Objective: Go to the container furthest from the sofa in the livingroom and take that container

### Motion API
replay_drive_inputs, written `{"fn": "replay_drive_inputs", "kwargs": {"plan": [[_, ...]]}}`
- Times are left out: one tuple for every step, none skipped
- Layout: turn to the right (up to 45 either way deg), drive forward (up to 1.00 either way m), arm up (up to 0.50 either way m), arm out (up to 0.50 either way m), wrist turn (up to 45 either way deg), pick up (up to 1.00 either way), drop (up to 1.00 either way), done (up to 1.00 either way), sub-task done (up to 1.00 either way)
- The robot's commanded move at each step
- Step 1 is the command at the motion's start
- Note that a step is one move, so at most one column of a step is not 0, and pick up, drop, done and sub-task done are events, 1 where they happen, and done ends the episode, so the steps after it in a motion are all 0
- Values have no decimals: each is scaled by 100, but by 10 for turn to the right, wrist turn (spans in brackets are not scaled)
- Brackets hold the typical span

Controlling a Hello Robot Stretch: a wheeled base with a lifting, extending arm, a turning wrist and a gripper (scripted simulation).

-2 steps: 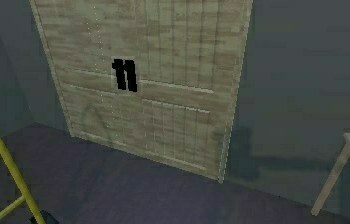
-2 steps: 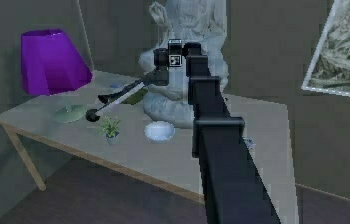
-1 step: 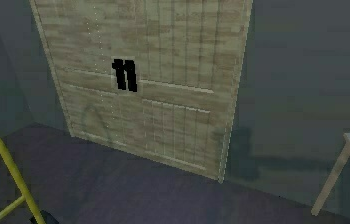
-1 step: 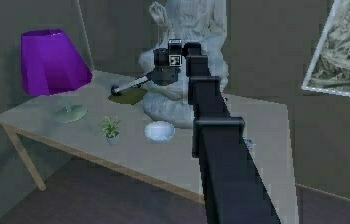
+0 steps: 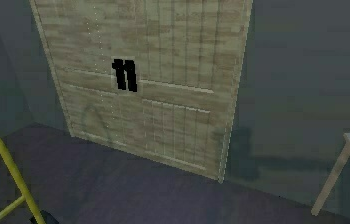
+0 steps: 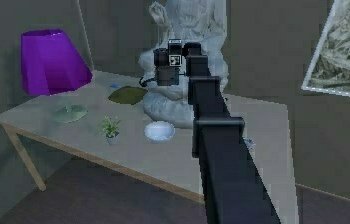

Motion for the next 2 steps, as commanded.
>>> {"fn": "replay_drive_inputs", "kwargs": {"plan": [[0,0,-28,0,0,0,0,0,0],[0,0,0,0,0,100,0,0,0]]}}
